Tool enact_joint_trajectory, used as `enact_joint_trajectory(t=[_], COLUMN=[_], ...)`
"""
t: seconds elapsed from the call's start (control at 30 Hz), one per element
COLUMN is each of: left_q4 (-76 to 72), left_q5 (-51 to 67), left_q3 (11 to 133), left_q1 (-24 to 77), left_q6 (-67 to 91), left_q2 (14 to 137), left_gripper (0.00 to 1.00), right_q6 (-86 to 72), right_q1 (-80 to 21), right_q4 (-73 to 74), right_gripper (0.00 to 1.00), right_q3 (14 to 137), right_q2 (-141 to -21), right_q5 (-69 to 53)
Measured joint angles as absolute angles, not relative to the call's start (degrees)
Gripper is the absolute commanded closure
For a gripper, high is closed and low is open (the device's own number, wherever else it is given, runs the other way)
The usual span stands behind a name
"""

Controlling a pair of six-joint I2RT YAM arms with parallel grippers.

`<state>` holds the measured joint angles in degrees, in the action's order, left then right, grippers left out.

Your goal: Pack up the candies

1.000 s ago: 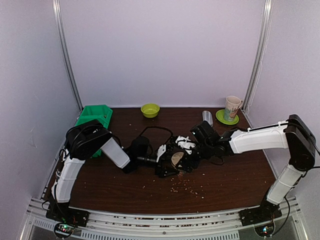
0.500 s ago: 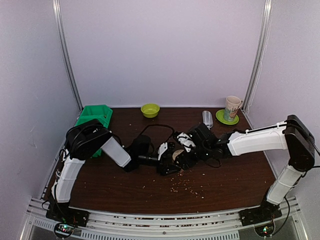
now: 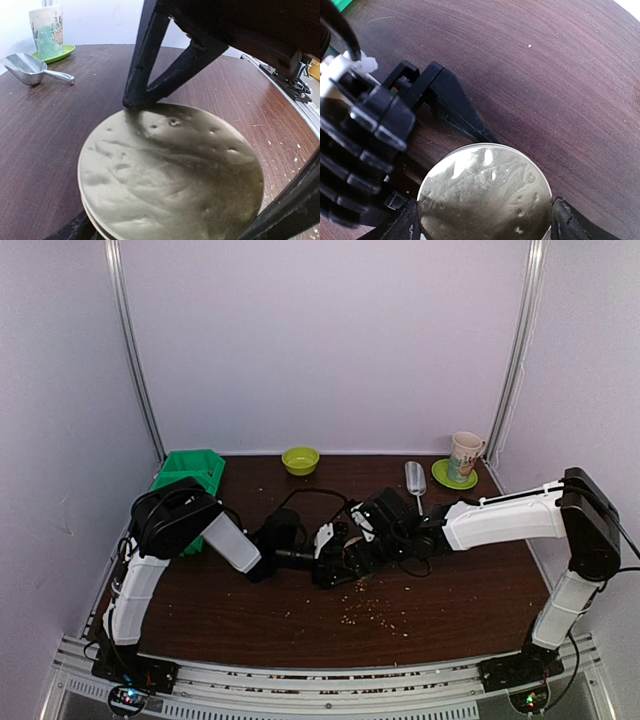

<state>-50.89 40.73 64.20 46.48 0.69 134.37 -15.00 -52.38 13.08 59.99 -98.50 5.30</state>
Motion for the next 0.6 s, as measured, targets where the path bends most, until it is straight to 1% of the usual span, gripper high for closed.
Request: enact_joint_trajectory(t=[0.03, 0.07, 0.3, 0.43, 0.6], left_q4=[-50.9, -50.9, -50.6, -50.4, -50.5], left_q5=[40.7, 40.7, 39.1, 39.1, 39.6], left_q3=[64.2, 64.2, 64.5, 64.6, 64.6], left_q1=[46.5, 46.5, 46.7, 46.7, 46.7], left_q6=[0.7, 0.7, 1.0, 1.0, 0.9], left_q2=[134.4, 134.4, 134.4, 134.4, 134.4], left_gripper=[0.2, 0.2, 0.2, 0.19, 0.19], right_q6=[-15.2, -15.3, -15.1, -11.0, -2.2], right_q1=[-52.4, -52.4, -52.3, -51.5, -49.0], right_q4=[13.1, 13.1, 10.3, 9.8, 9.5], right_gripper=[0.03, 0.0, 0.01, 0.01, 0.0], right_q3=[60.0, 60.0, 57.6, 55.0, 50.9], right_q2=[-98.5, -98.5, -94.9, -90.7, -85.3], right_q5=[5.4, 5.4, 4.7, 3.9, 2.2])
